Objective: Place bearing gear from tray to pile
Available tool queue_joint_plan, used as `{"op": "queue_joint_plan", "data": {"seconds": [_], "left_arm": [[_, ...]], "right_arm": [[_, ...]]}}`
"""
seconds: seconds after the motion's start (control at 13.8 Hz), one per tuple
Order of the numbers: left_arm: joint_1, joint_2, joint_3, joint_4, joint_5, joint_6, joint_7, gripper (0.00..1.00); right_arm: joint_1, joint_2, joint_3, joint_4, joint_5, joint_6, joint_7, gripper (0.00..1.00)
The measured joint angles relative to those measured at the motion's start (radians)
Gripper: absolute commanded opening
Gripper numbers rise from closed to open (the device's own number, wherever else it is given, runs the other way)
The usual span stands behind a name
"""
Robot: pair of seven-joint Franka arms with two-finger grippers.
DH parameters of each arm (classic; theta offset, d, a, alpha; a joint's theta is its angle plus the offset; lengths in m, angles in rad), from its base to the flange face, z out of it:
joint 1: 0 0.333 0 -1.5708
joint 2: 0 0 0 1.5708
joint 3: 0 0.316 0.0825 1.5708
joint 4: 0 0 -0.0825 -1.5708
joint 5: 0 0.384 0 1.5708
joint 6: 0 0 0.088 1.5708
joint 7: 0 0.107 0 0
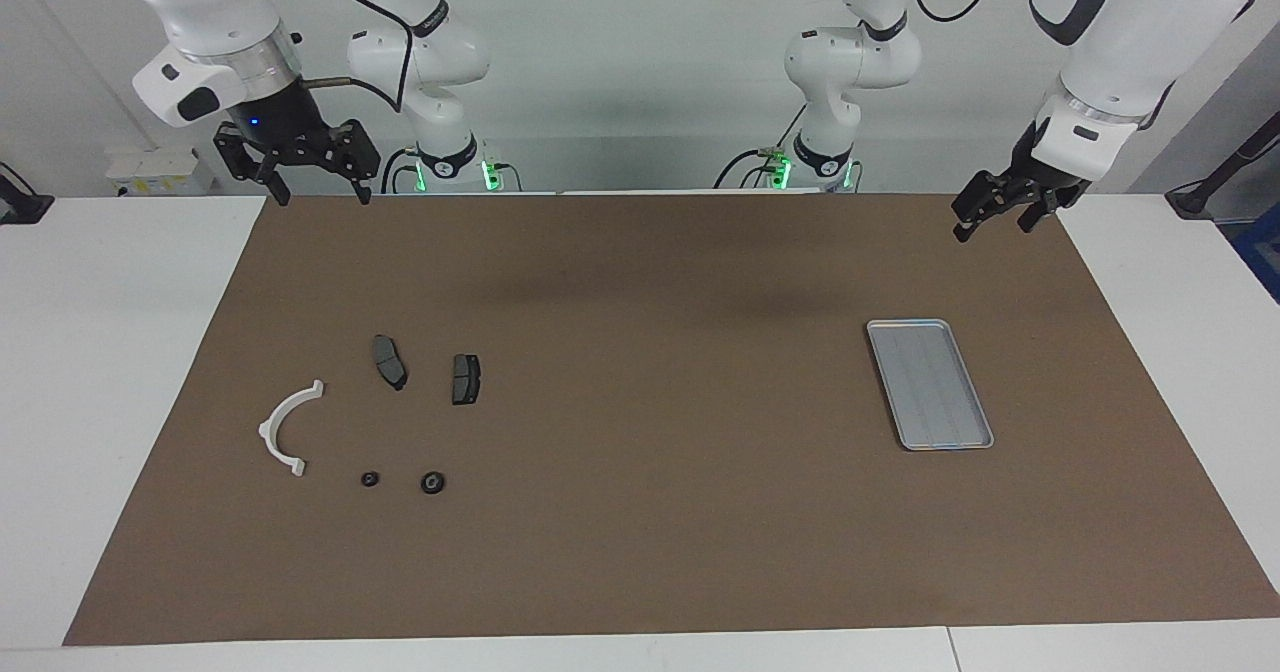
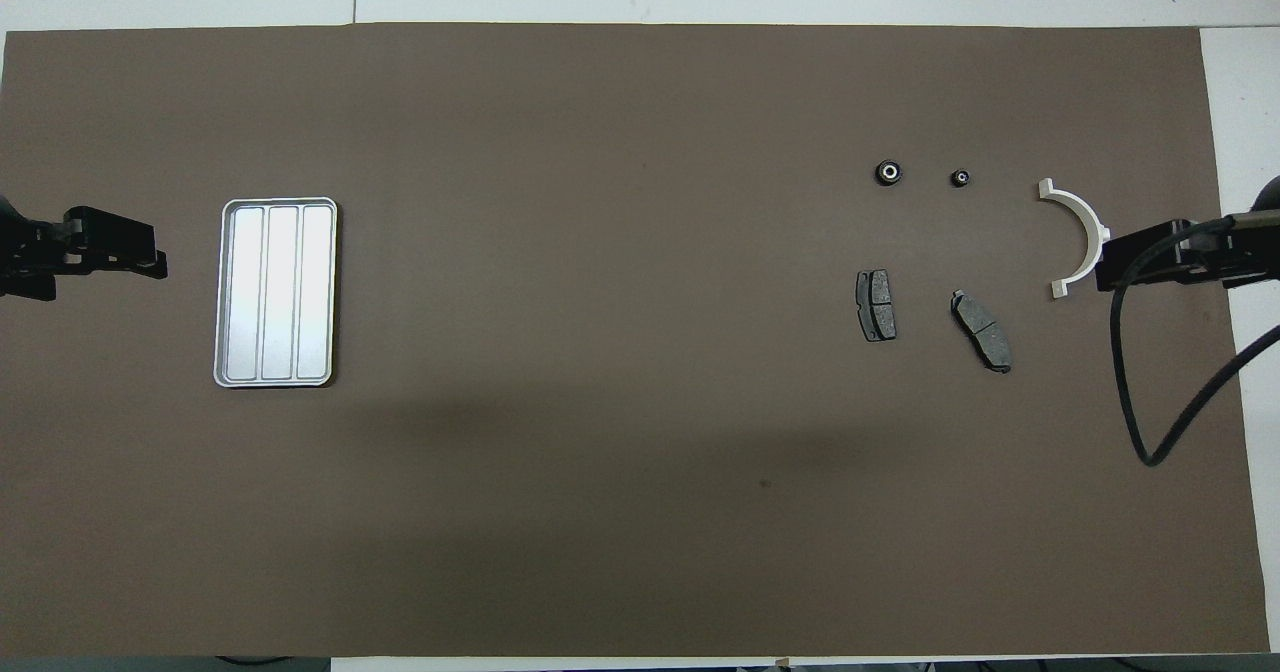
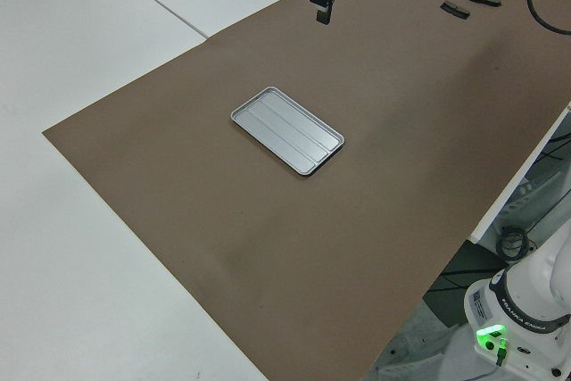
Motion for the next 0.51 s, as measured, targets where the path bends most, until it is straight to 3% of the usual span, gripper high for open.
{"op": "queue_joint_plan", "data": {"seconds": [0.51], "left_arm": [[0.000, 0.000, 0.000, 0.000, 0.000, 0.000, 0.000, 1.00]], "right_arm": [[0.026, -0.016, -0.024, -0.080, -0.006, 0.042, 0.000, 1.00]]}}
